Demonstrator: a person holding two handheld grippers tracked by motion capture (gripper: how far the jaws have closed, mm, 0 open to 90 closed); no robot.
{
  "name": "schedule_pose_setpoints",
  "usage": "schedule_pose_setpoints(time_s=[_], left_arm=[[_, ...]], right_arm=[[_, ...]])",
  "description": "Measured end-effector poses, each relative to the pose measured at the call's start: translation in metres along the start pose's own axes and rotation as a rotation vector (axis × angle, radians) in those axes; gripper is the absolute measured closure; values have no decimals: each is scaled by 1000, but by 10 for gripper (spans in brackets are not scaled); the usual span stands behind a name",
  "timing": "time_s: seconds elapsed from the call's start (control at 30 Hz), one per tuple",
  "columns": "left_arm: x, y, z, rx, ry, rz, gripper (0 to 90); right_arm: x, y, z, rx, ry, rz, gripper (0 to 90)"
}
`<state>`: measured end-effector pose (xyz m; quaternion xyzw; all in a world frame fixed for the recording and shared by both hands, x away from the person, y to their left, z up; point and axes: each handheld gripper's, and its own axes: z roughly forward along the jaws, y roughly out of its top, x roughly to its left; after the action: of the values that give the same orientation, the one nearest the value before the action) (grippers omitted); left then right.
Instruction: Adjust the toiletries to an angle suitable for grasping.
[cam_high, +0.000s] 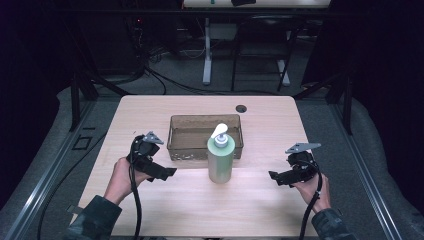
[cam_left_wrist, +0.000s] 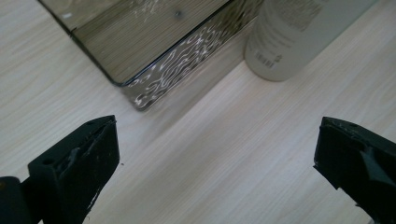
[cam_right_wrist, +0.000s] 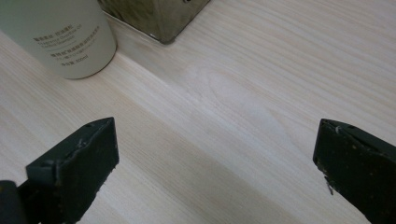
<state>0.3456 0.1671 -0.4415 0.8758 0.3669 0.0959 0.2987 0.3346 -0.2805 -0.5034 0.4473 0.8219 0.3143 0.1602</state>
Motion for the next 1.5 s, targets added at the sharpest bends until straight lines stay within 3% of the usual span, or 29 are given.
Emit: schedule_pose_setpoints(time_s=[0.23, 0.6, 0.87, 1.03, 1.33, 1.5], left_arm=[[-21, 28, -9, -11, -71, 42, 0], [-48, 66, -22, -28, -121, 113, 0], [-64, 98, -27, -24, -120, 182, 0], [-68, 114, -24, -27, -124, 202, 3], [-75, 148, -16, -42, -137, 224, 142], [-79, 157, -10, -27, -131, 244, 216]], right_arm=[[-8, -4, 4, 34, 0, 28, 0], [-18, -9, 2, 42, -9, 61, 0], [-20, -10, 1, 43, -15, 76, 0], [-20, -11, 1, 42, -16, 78, 0], [-21, -12, 2, 49, -20, 81, 2], [-21, -12, 2, 50, -23, 81, 5]])
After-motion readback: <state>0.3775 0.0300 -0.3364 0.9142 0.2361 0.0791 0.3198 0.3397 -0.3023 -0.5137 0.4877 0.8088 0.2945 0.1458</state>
